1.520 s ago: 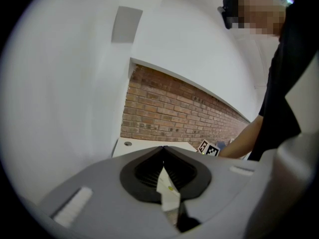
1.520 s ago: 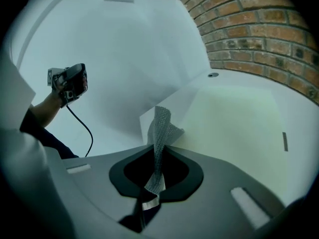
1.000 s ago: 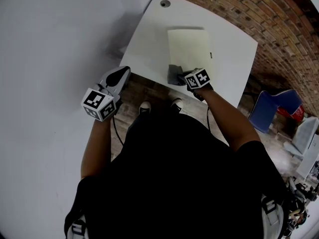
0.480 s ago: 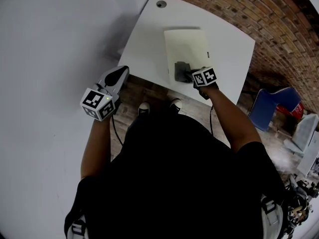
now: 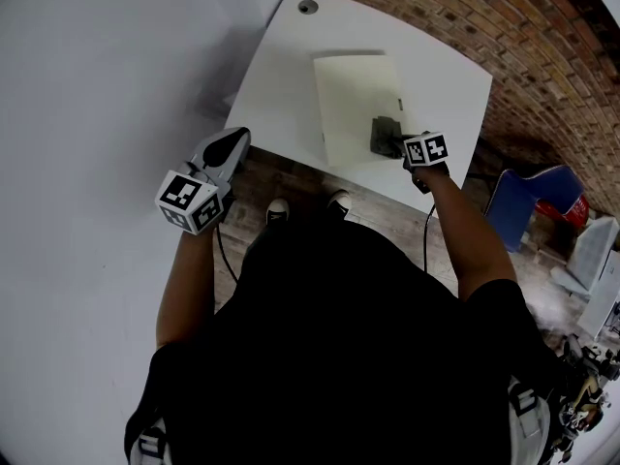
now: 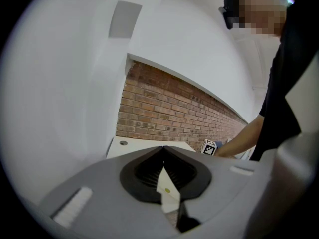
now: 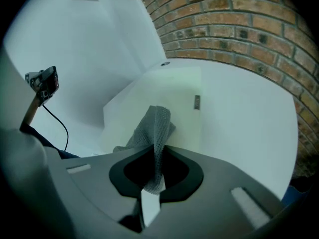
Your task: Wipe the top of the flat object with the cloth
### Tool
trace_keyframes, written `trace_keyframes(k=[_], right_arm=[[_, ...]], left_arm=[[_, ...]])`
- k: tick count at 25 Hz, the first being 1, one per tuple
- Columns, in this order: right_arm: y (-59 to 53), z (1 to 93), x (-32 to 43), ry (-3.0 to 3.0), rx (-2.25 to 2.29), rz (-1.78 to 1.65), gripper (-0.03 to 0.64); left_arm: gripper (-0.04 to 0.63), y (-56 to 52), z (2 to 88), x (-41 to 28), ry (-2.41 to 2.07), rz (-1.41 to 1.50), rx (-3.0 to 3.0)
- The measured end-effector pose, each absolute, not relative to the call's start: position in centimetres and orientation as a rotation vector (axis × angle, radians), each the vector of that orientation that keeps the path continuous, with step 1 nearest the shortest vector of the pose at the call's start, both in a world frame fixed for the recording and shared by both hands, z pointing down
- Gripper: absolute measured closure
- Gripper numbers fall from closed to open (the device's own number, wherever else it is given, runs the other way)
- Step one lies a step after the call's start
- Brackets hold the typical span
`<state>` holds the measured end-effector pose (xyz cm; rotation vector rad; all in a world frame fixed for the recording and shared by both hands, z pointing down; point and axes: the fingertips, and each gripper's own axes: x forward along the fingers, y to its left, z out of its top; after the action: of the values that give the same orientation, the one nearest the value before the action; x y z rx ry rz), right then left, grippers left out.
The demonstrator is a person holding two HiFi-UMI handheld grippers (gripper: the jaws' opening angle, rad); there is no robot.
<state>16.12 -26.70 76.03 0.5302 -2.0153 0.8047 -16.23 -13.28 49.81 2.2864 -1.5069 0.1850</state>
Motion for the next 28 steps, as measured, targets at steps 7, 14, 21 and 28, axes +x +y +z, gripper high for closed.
trace_keyframes(k=[7, 14, 21, 28], right_arm=[[-28.4, 76.3, 20.0, -1.978, 0.607, 0.76, 0.601], [-28.7, 76.6, 21.4, -1.958, 0.642, 0.757, 0.602], [-28.8, 76.7, 21.5, -1.957, 0.656, 0.771, 0.602], [-29.0, 76.5, 22.0, -1.941, 0.679, 0.749, 0.603]], left_arm=[[0.594, -13.5, 50.0, -15.7, -1.49, 0.186, 2.296], [0.594, -13.7, 50.1, -15.5, -1.484, 0.189, 2.301], [0.594, -13.7, 50.2, -15.7, -1.483, 0.196, 2.302], [0.594, -13.7, 50.0, -16.0, -1.478, 0.198, 2.307]])
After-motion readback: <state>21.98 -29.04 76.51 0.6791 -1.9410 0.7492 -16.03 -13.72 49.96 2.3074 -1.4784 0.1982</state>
